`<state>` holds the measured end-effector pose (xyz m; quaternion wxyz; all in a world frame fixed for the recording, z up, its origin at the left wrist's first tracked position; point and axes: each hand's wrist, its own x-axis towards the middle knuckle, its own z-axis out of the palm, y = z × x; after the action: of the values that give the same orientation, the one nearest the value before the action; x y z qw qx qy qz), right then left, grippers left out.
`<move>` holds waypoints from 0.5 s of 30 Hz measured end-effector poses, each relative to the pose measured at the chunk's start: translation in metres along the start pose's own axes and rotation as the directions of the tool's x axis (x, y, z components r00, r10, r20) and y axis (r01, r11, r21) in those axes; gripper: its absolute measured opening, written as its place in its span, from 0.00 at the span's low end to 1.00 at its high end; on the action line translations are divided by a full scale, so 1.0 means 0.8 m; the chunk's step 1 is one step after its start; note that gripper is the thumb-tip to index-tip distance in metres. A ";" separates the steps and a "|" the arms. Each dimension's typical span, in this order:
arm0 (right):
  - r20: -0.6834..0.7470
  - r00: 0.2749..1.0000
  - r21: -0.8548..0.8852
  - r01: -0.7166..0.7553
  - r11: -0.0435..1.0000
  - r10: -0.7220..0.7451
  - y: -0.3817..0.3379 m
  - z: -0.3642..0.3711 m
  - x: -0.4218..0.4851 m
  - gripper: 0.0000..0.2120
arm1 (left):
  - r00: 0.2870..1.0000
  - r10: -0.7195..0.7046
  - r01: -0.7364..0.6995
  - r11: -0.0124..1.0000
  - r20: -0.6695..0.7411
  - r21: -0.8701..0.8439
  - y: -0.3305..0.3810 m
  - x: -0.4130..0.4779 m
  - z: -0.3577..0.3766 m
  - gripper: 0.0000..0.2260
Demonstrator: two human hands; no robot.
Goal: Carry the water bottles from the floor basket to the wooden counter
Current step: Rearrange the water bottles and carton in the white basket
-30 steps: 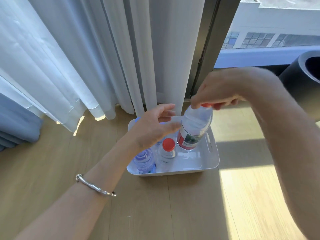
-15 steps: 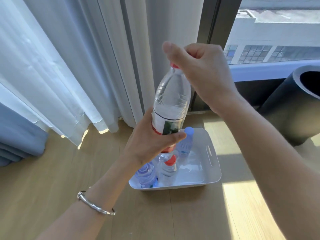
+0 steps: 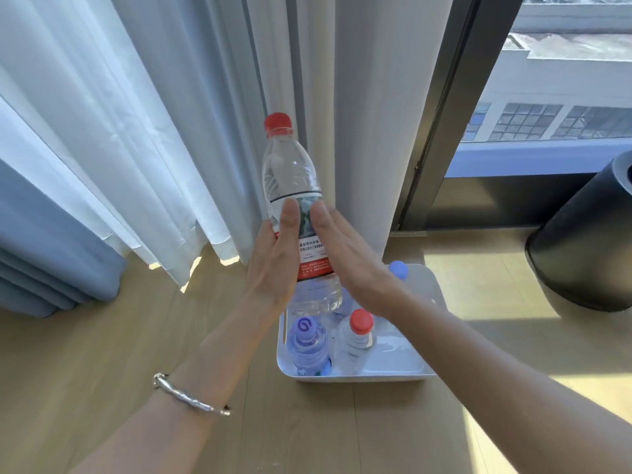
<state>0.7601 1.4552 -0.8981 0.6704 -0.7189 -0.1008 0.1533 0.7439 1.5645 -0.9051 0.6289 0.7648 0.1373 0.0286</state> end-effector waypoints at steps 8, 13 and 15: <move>-0.179 0.984 0.227 0.029 0.973 0.012 0.022 0.035 -0.011 0.21 | 0.997 0.062 -0.052 0.982 -0.047 0.182 -0.008 -0.003 0.000 0.29; -0.249 0.969 0.314 0.078 0.946 0.003 0.020 0.039 -0.011 0.20 | 0.991 0.119 -0.091 0.941 -0.066 0.326 0.002 -0.003 -0.001 0.22; -0.265 0.964 0.333 0.073 0.940 0.019 0.021 0.040 -0.011 0.18 | 0.985 0.158 -0.114 0.901 -0.071 0.419 0.004 -0.003 -0.001 0.22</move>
<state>0.7394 1.4809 -0.9160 0.7939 -0.6049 0.0076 0.0620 0.7418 1.5643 -0.9013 0.4416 0.8855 0.1188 0.0821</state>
